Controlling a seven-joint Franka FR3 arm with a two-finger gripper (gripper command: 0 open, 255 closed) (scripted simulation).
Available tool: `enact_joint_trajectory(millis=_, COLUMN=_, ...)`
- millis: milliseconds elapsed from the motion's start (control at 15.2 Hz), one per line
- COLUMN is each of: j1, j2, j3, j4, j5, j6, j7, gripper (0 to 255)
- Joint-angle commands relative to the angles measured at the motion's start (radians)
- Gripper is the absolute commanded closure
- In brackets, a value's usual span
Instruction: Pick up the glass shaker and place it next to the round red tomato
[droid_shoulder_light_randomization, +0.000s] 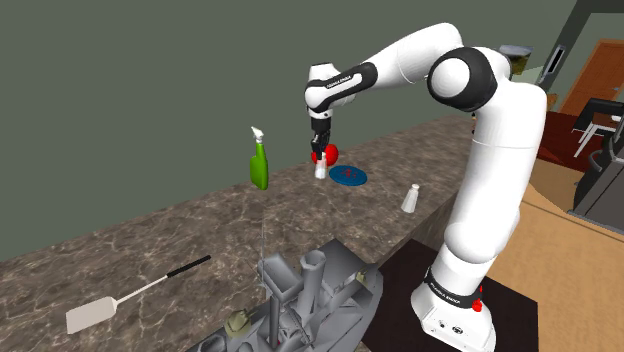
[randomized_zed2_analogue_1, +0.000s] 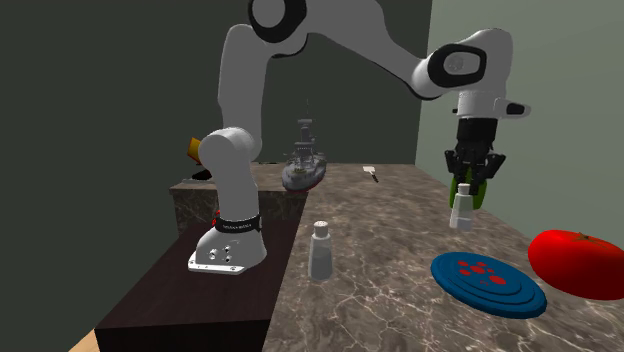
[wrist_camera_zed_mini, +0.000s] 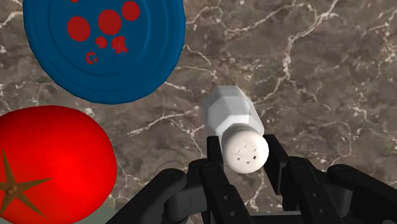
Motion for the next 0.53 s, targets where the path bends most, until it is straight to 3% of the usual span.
enact_joint_trajectory(millis=0, j1=0.001, j2=0.012, j3=0.001, j4=-0.015, j5=0.000, j6=0.027, j7=0.004, gripper=255)
enact_joint_trajectory(millis=462, j1=0.000, j2=0.029, j3=0.000, j4=-0.038, j5=-0.001, j6=0.067, j7=0.007, gripper=255)
